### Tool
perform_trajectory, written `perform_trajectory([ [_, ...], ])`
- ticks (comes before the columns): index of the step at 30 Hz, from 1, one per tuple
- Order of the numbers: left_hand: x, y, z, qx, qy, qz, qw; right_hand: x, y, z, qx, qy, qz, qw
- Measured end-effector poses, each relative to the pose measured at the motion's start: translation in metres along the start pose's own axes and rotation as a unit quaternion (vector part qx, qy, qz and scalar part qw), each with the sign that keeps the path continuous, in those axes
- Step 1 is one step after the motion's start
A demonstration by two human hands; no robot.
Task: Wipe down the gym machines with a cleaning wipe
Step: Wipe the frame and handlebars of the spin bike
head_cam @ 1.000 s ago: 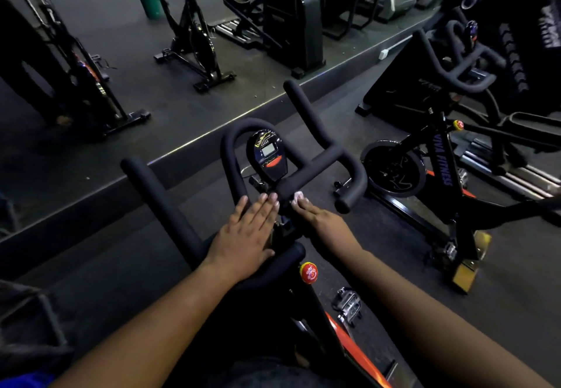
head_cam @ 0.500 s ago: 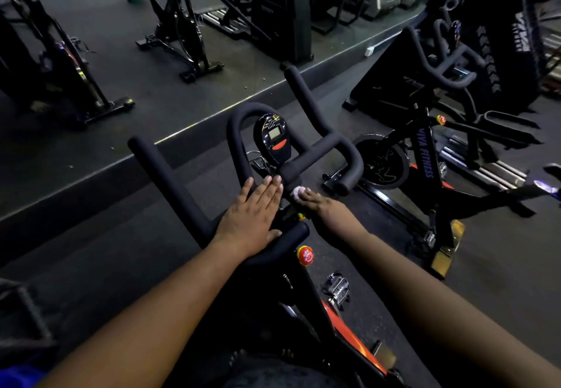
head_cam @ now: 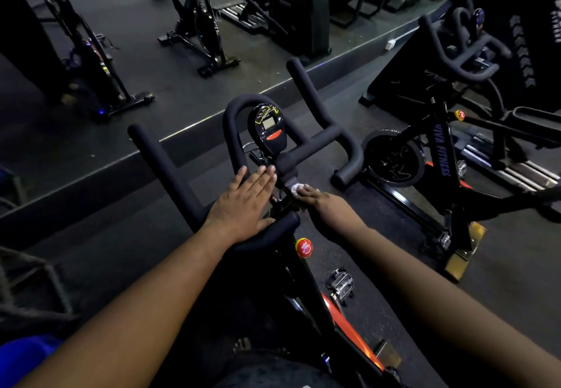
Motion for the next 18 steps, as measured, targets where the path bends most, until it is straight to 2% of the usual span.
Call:
perform_trajectory([
  [4,0.001,-0.002,0.0,0.001,-0.003,-0.011,1.0,0.029,-0.012,0.007,-0.026,-0.016,-0.005,1.0],
  [7,0.001,-0.005,0.0,0.0,-0.004,-0.029,1.0,0.007,-0.023,0.006,-0.038,-0.014,0.027,0.999],
  [9,0.002,-0.007,0.001,0.013,-0.013,-0.037,0.999,-0.012,-0.017,0.001,-0.032,-0.013,0.007,0.999],
  [11,0.005,-0.01,0.002,0.04,-0.026,-0.052,0.998,-0.017,-0.003,-0.001,-0.023,-0.002,-0.015,1.0],
  [16,0.012,-0.009,0.006,0.138,-0.068,-0.048,0.987,0.023,0.011,0.01,-0.039,-0.003,-0.005,0.999],
  [18,0.015,-0.008,0.008,0.154,-0.085,-0.05,0.983,0.035,0.004,0.01,-0.064,0.005,0.021,0.998],
])
Point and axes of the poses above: each hand's wrist, its own x-axis away from the middle knuckle, its own y-axis out of the palm, z = x × y, the point moved 1 cm from there along -x, towards the middle knuckle, and after that the axes turned 12 degrees about -x, right-handed, at the moved point
